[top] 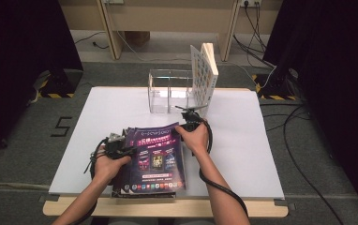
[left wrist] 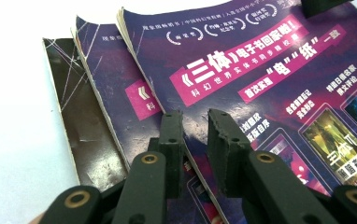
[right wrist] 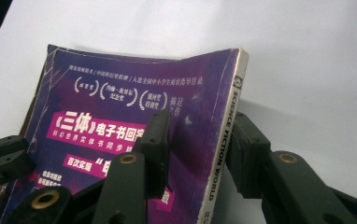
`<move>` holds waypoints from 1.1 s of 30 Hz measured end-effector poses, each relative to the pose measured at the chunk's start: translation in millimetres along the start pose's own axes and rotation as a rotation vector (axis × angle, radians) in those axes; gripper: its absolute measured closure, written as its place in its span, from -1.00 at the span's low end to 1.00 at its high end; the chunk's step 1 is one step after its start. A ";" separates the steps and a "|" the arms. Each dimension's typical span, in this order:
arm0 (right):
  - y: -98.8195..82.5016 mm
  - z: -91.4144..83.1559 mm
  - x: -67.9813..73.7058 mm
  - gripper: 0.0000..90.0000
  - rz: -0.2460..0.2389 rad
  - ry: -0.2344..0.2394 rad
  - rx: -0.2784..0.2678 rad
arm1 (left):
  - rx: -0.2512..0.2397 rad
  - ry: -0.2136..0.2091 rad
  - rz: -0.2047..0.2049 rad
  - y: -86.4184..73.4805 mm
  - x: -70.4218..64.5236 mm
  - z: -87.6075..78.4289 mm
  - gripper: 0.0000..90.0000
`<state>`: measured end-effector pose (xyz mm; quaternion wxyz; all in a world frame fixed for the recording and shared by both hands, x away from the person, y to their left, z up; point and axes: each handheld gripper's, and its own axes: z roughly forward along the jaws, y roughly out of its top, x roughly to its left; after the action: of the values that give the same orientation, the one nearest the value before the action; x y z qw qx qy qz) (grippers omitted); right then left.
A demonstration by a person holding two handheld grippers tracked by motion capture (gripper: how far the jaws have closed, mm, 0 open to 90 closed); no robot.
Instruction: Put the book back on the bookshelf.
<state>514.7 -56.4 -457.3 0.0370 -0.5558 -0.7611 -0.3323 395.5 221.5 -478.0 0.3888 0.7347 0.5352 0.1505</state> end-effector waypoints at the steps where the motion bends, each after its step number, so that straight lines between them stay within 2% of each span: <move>1: 1.7 3.6 -0.3 0.34 -0.017 -0.006 0.008 | 0.001 0.000 0.001 -0.1 0.1 -0.1 0.67; 4: 2.6 6.2 -1.3 0.34 -0.012 -0.002 0.005 | 0.001 0.000 0.003 -0.2 0.6 -0.4 0.67; 7: 3.7 4.5 -3.1 0.46 -0.027 0.021 -0.001 | -0.001 0.000 0.003 -0.6 0.8 -0.5 0.67; 10: 5.3 -2.1 0.2 0.63 -0.069 0.038 -0.021 | 0.003 0.003 0.011 -0.8 1.7 -1.6 0.67; 12: 8.0 -8.7 7.7 0.72 -0.084 0.061 -0.031 | 0.002 0.001 0.008 -1.4 2.6 -2.6 0.67; 13: 11.6 -14.1 17.0 0.74 -0.128 0.056 -0.022 | 0.001 0.002 0.005 -2.0 2.9 -3.2 0.67; 14: 11.6 -14.1 17.0 0.74 -0.128 0.056 -0.022 | 0.001 0.002 0.005 -2.0 2.9 -3.2 0.67; 15: 14.7 -19.0 26.7 0.76 -0.146 0.050 -0.013 | -0.001 0.002 0.003 -2.3 2.8 -3.6 0.67; 18: 15.8 -22.3 31.9 0.78 -0.139 0.055 -0.019 | -0.001 -0.003 0.002 -2.7 3.5 -4.3 0.67; 23: 13.5 -30.6 37.2 0.83 -0.105 0.092 -0.072 | -0.024 -0.042 -0.027 -5.4 8.2 -11.0 0.66; 28: 12.0 -40.0 41.5 0.84 -0.110 0.119 -0.107 | -0.052 -0.039 -0.043 -8.9 10.8 -20.8 0.64; 29: 11.8 -45.8 44.0 0.85 -0.131 0.119 -0.131 | -0.065 -0.042 -0.050 -10.4 11.4 -24.2 0.63; 33: 10.9 -55.0 45.7 0.85 -0.121 0.120 -0.156 | -0.095 -0.030 -0.049 -15.1 15.4 -36.7 0.60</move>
<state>489.6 -47.2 -390.1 0.0190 -0.4894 -0.7614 -0.4247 367.9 252.3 -468.1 0.4347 0.7041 0.5396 0.1553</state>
